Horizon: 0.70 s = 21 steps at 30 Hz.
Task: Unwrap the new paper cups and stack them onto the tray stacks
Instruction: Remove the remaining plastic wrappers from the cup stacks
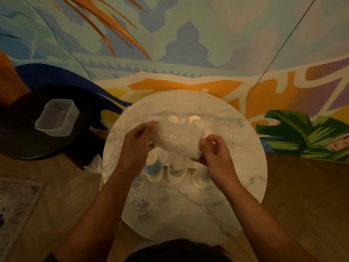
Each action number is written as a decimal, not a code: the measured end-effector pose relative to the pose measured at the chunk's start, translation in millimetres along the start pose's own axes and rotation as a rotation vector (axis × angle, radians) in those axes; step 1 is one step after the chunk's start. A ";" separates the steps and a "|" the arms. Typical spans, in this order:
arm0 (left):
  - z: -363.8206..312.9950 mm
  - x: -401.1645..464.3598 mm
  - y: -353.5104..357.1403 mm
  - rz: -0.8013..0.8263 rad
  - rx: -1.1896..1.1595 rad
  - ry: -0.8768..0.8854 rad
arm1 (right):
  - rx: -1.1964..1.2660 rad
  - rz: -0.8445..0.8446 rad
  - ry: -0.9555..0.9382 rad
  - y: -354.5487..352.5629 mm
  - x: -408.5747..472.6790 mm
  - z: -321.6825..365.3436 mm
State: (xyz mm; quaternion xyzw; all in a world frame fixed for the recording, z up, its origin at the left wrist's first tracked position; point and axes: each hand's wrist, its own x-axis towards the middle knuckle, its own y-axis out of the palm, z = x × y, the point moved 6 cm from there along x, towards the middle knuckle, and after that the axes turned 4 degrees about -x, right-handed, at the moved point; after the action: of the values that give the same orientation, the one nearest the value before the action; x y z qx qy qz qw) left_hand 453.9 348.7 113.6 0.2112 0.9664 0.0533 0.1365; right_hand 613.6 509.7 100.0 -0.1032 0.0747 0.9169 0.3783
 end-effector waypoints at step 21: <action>-0.3 -46.4 -33.1 0.069 0.298 0.057 | -0.371 0.116 0.037 4.0 -50.2 -16.5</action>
State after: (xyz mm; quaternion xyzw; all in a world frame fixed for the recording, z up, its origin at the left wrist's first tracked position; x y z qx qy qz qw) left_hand 481.2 299.1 119.7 0.2607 0.9592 -0.0802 0.0742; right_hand 647.7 469.3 96.6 -0.1834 -0.0827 0.9331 0.2981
